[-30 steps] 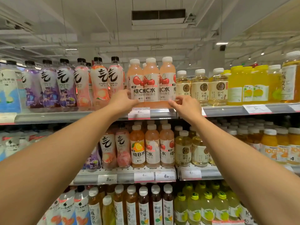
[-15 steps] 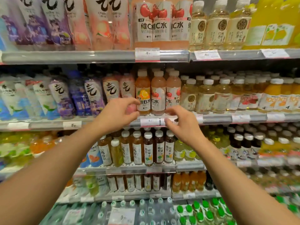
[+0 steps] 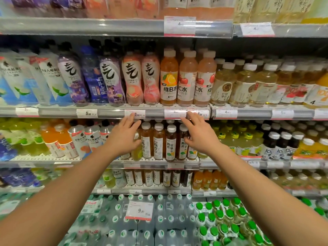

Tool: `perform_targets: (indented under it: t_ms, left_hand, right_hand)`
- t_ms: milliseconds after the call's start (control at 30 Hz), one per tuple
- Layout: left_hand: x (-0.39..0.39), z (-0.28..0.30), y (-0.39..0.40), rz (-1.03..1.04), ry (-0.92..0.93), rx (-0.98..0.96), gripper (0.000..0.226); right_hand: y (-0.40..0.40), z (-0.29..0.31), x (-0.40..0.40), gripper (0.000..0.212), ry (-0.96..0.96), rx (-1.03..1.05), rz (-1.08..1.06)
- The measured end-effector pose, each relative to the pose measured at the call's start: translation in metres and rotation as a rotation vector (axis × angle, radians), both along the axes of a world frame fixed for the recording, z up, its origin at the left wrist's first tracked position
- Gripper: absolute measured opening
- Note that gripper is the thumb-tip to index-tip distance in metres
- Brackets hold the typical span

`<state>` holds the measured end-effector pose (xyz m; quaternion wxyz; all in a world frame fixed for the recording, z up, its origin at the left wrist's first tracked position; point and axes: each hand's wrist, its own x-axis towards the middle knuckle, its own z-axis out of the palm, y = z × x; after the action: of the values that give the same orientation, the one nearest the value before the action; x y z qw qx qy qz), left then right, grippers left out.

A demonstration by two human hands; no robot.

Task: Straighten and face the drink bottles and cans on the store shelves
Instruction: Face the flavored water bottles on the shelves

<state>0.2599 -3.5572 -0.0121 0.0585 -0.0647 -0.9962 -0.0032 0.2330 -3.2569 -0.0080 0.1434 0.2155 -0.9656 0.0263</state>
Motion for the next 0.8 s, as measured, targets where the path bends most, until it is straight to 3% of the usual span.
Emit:
perform_targets:
  t_ms: [233, 467, 667, 800]
  left_hand:
    - [0.001, 0.001, -0.020, -0.041, 0.007, 0.084, 0.080]
    - [0.032, -0.015, -0.029, 0.019, -0.009, 0.239, 0.064]
    - [0.095, -0.052, -0.049, 0.206, -0.233, 0.254, 0.053]
    - [0.128, -0.070, -0.067, 0.286, -0.356, 0.236, 0.050]
  right_hand:
    - [-0.005, -0.014, -0.004, 0.075, -0.003, -0.017, -0.038]
    - [0.001, -0.030, -0.006, 0.058, -0.004, -0.096, -0.010]
    - [-0.015, -0.045, -0.005, 0.050, 0.084, -0.155, 0.053]
    - [-0.049, -0.072, 0.018, 0.047, -0.109, -0.249, 0.240]
